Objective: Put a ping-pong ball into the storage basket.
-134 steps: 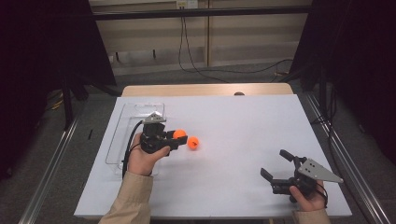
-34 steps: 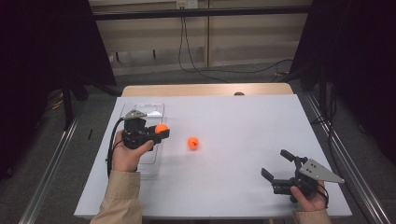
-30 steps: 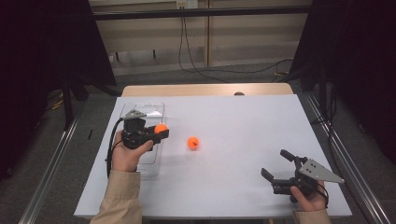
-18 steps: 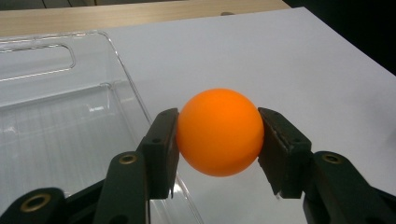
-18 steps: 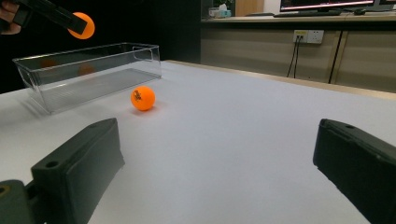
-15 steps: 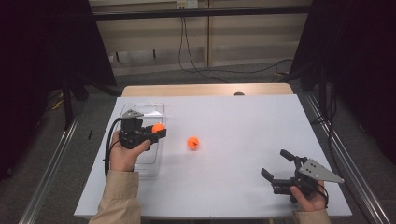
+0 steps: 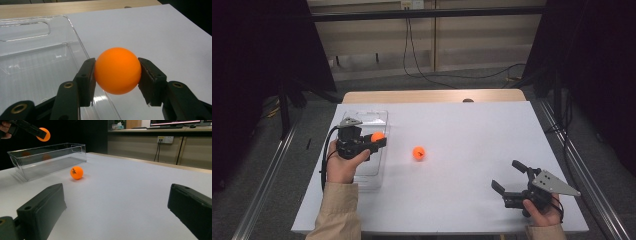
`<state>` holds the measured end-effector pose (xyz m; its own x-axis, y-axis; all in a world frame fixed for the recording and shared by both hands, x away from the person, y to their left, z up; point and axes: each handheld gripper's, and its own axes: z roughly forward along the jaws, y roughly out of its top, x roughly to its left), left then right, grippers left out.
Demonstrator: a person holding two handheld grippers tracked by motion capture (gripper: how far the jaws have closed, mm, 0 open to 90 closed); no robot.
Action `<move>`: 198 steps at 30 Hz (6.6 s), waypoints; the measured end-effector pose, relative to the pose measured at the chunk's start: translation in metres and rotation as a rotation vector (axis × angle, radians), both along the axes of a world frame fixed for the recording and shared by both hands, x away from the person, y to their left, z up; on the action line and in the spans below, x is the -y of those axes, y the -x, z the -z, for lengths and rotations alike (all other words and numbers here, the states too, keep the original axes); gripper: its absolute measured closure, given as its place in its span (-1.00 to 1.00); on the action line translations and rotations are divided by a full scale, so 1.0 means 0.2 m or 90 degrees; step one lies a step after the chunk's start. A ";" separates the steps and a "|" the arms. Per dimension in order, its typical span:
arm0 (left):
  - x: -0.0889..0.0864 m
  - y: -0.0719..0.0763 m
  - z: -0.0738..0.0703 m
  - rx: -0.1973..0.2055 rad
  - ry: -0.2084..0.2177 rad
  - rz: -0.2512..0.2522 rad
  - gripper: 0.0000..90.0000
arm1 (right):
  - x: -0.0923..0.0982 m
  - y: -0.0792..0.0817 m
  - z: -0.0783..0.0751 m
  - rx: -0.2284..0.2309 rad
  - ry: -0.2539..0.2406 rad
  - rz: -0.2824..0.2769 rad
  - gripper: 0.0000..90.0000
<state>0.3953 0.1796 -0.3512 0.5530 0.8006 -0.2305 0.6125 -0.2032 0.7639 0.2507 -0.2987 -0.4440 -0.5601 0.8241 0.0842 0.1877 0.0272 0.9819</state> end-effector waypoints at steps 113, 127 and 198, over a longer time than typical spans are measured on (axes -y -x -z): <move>-0.15 -0.05 0.09 -0.016 -0.046 -0.088 -0.05 | 0.00 0.00 0.00 0.003 0.001 -0.002 -0.98; -0.05 -0.03 0.05 -0.002 -0.040 -0.046 -0.40 | 0.00 0.00 0.00 0.003 0.002 -0.003 -0.98; 0.20 0.00 0.05 0.027 -0.017 0.059 -0.77 | 0.00 0.00 0.00 0.002 0.003 -0.007 -0.98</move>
<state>0.3953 0.1386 -0.3609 0.6331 0.7515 -0.1855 0.5581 -0.2771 0.7821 0.2511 -0.2977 -0.4439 -0.5697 0.8181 0.0785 0.1848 0.0345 0.9822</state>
